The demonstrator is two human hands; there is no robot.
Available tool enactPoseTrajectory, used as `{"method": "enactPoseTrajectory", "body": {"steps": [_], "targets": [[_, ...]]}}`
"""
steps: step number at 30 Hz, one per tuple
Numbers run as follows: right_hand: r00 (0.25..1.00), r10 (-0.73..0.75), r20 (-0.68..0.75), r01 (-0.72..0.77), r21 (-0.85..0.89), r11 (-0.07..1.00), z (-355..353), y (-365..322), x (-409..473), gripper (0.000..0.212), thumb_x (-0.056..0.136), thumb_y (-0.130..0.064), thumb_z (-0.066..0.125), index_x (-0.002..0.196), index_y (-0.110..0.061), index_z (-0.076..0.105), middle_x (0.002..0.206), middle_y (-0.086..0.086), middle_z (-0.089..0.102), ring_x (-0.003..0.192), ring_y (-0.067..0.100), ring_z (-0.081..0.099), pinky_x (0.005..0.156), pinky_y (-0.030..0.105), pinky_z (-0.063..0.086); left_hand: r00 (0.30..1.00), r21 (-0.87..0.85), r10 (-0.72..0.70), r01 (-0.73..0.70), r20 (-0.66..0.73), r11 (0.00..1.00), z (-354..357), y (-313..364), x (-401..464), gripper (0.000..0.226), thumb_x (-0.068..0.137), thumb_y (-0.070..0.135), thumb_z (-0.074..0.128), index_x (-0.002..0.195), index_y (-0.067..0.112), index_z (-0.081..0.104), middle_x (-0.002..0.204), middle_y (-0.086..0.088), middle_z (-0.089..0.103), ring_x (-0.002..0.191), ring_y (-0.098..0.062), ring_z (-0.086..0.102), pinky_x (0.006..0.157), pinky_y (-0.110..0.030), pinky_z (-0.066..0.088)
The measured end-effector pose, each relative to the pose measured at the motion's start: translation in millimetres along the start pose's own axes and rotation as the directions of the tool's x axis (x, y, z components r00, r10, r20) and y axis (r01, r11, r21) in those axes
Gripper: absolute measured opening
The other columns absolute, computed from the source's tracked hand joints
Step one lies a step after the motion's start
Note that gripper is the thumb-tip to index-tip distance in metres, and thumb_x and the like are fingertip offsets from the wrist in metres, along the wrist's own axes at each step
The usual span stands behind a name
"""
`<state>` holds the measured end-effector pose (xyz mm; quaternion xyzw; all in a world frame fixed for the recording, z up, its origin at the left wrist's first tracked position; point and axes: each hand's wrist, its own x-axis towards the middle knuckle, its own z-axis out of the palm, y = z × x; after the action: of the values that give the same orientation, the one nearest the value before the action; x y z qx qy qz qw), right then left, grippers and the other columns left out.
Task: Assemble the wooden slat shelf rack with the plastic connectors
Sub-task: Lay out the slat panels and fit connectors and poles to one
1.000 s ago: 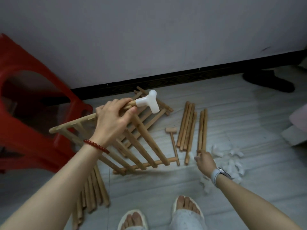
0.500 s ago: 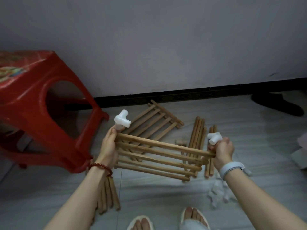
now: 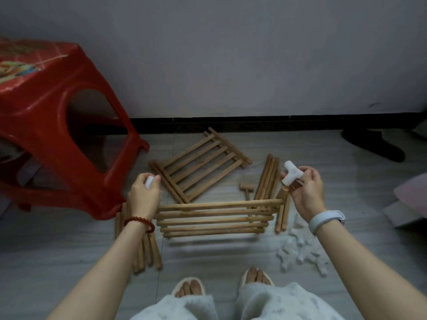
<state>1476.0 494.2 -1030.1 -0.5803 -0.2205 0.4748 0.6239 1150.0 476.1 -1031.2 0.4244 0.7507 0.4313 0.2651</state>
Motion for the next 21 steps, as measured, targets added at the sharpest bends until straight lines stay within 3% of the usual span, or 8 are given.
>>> {"method": "enactPoseTrajectory", "body": {"steps": [6,13,16,18,21], "targets": [[0.996,0.012,0.091,0.003,-0.160,0.987,-9,-7,0,0.029,0.103,-0.017,0.027,0.084,-0.015,0.048,0.097,0.014,0.054,0.075,0.026,0.060,0.068,0.035,0.052,0.999,-0.018,-0.013,0.013,-0.032,1.000,3,-1,-5,0.010,0.094,0.026,0.052,0.091,0.017,0.056,0.072,0.005,0.054,0.079,-0.024,0.054,0.075,-0.037,0.046],[0.981,-0.007,0.192,0.088,-0.418,0.904,-9,-9,-6,0.029,0.101,-0.009,0.030,0.082,-0.017,0.051,0.092,0.007,0.051,0.093,0.034,0.052,0.081,0.045,0.046,0.998,-0.043,-0.020,0.018,-0.059,0.999,5,-2,-7,0.018,0.095,0.027,0.051,0.100,0.011,0.059,0.084,-0.004,0.057,0.085,-0.024,0.053,0.075,-0.032,0.041],[0.980,-0.025,0.196,0.144,-0.622,0.770,-6,-10,-12,0.021,0.100,-0.011,0.029,0.100,-0.015,0.050,0.114,0.014,0.050,0.095,0.028,0.050,0.087,0.048,0.047,0.998,-0.046,-0.026,0.023,-0.062,0.999,6,-1,-5,0.023,0.097,0.026,0.047,0.106,0.008,0.059,0.091,-0.004,0.056,0.091,-0.023,0.051,0.078,-0.030,0.038],[0.981,-0.086,0.172,0.186,-0.740,0.646,-1,-14,-16,0.028,0.099,-0.017,0.033,0.123,-0.006,0.044,0.129,0.016,0.042,0.098,0.024,0.047,0.083,0.039,0.044,0.998,-0.038,-0.018,0.016,-0.055,0.999,6,-2,-5,0.027,0.098,0.025,0.044,0.110,0.006,0.058,0.096,-0.005,0.056,0.098,-0.024,0.051,0.081,-0.029,0.035],[0.979,-0.127,0.160,0.204,-0.821,0.534,8,-16,-21,0.045,0.098,-0.032,0.042,0.122,0.007,0.041,0.113,0.018,0.048,0.110,0.032,0.048,0.090,0.039,0.040,0.999,-0.034,-0.013,0.011,-0.039,0.999,6,-3,-4,0.030,0.099,0.026,0.041,0.112,0.005,0.058,0.107,-0.010,0.060,0.106,-0.027,0.051,0.084,-0.031,0.035]]}}
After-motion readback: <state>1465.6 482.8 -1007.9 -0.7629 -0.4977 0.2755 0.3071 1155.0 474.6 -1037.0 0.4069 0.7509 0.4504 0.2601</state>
